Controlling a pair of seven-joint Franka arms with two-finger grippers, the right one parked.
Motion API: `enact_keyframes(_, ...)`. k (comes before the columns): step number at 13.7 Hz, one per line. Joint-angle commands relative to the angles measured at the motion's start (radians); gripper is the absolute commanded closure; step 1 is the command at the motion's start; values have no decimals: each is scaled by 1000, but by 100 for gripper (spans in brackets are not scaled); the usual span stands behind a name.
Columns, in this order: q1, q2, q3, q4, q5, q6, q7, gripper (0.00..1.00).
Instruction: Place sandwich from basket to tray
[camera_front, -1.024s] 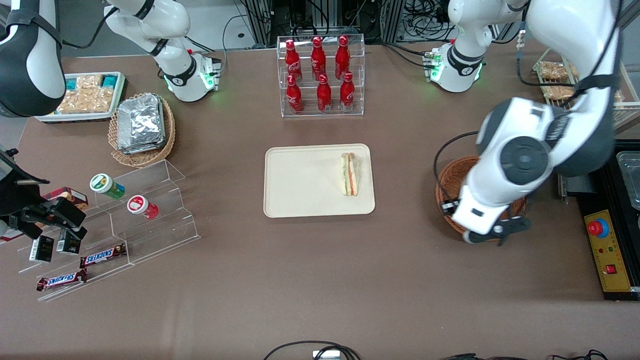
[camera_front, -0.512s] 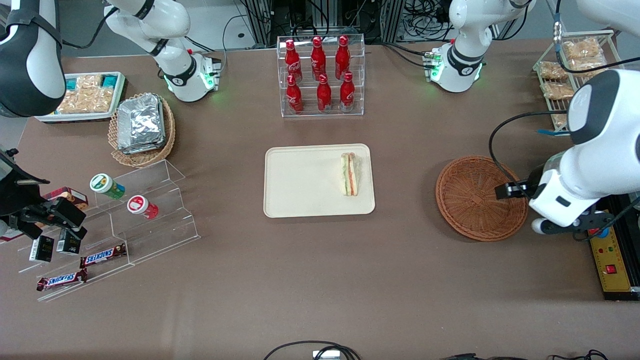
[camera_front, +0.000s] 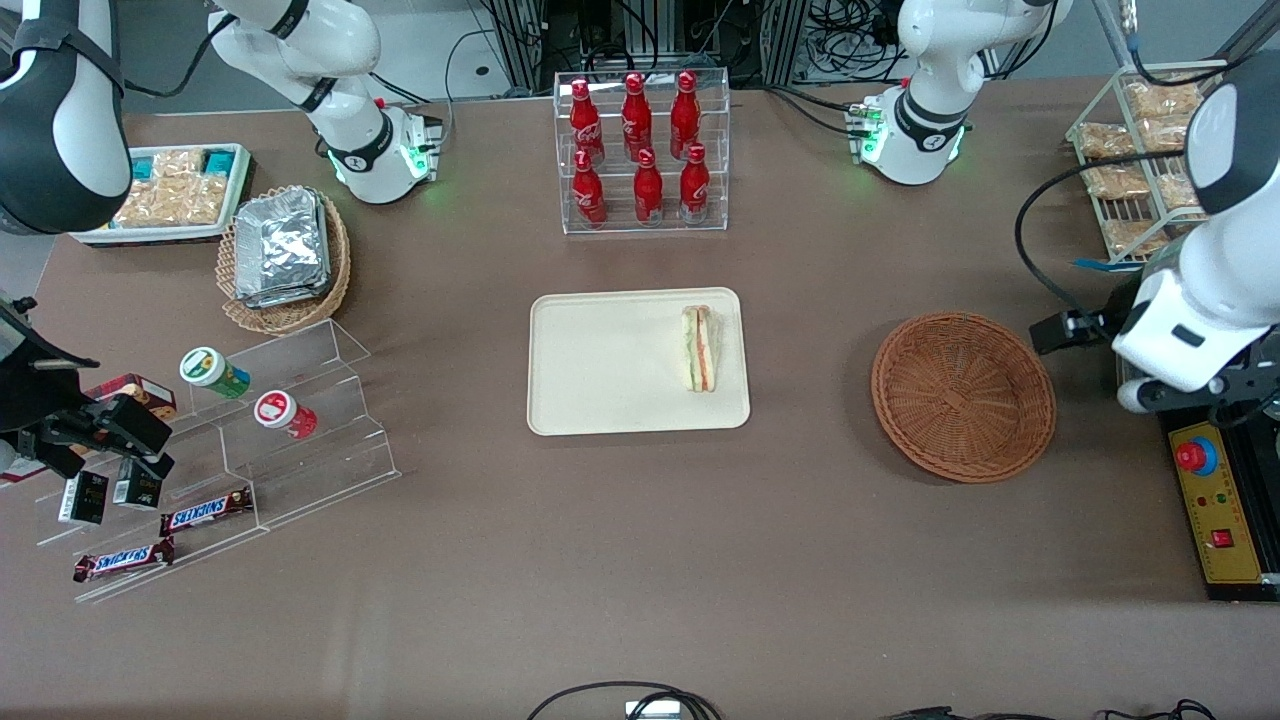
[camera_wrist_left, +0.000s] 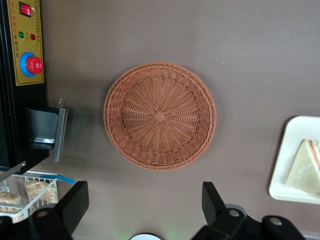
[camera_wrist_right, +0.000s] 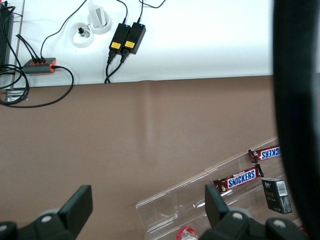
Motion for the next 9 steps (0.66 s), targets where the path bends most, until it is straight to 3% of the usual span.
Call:
enact_keyframes(1, -9, -121, 54, -108, -32, -7, 138, 0)
enact_keyframes(4, -24, -170, 109, -120, -72, -10, 273, 0)
enact_keyframes(9, -31, -190, 113, -122, -109, -6, 301, 0)
